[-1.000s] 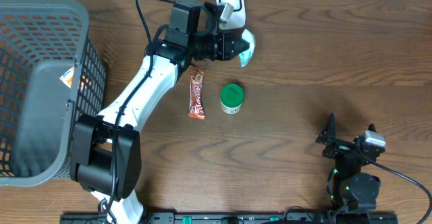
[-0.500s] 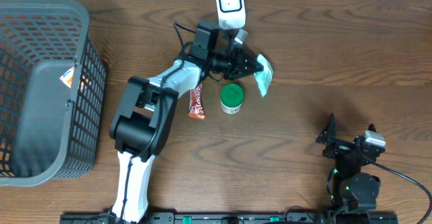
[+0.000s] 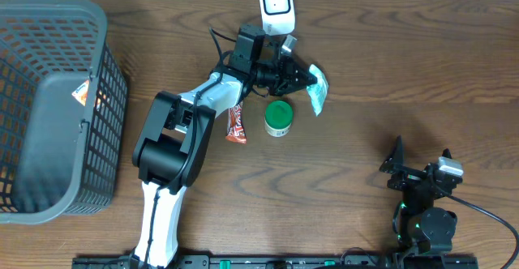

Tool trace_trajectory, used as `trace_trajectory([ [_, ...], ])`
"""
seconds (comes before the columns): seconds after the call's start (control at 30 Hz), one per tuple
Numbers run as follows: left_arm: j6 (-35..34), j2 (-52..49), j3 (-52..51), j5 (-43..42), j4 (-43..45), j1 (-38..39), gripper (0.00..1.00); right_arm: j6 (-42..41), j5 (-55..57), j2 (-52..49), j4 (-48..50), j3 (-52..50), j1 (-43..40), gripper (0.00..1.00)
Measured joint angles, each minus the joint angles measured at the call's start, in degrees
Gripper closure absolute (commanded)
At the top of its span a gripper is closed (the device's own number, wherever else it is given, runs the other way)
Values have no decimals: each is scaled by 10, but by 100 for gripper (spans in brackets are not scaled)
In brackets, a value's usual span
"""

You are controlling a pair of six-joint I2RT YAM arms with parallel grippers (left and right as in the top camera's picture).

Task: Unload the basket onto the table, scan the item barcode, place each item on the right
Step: 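Lower the wipes pack right of the jar and open the left gripper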

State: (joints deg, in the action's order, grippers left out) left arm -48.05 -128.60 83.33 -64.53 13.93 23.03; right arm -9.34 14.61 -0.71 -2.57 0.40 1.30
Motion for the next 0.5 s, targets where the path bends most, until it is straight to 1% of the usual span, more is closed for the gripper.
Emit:
trace_trajectory([
  [0.13,1,0,0,40,-27,-4,92,0,0,0,0,0,0,1],
  [0.17,1,0,0,52,-40,-6,83,0,0,0,0,0,0,1],
  [0.23,1,0,1,72,-62,-9,61,0,0,0,0,0,0,1],
  [0.27,4,1,1,87,-73,-11,55,0,0,0,0,0,0,1],
  [0.33,8,1,2,107,-84,-13,32,0,0,0,0,0,0,1],
  [0.4,15,1,2,122,-84,-15,20,0,0,0,0,0,0,1],
  [0.5,18,1,2,139,-81,-15,9,0,0,0,0,0,0,1],
])
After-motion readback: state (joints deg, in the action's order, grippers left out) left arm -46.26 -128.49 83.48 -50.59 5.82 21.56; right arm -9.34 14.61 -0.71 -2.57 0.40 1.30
